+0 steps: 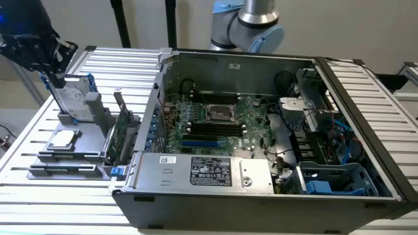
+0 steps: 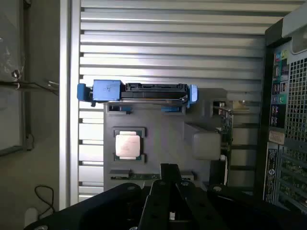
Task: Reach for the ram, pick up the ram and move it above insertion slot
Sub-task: 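Reach for the ram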
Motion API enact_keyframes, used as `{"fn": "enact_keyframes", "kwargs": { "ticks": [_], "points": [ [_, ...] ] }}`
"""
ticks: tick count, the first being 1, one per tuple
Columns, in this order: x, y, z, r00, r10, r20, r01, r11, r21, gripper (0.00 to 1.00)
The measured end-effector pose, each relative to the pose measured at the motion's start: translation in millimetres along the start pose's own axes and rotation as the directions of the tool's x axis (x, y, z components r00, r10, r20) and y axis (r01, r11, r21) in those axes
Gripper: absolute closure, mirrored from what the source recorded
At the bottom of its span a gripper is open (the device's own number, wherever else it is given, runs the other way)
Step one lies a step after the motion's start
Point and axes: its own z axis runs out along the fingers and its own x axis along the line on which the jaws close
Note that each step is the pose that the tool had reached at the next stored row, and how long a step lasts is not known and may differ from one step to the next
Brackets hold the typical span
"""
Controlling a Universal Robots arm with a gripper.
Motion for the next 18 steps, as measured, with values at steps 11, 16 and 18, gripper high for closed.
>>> {"fn": "enact_keyframes", "kwargs": {
  "ticks": [11, 16, 18],
  "points": [
    [0.0, 0.0, 0.0, 1.0, 0.0, -0.0001, 0.0, 1.0, 0.0, 0.9],
    [0.1, -6.0, -0.1, 1.0, 0.0, -0.0002, 0.0, 1.0, 0.0, 0.9],
    [0.3, -14.9, 0.7, 1.0, 0.0, -0.0001, 0.0, 1.0, 0.0, 0.9]
  ]
}}
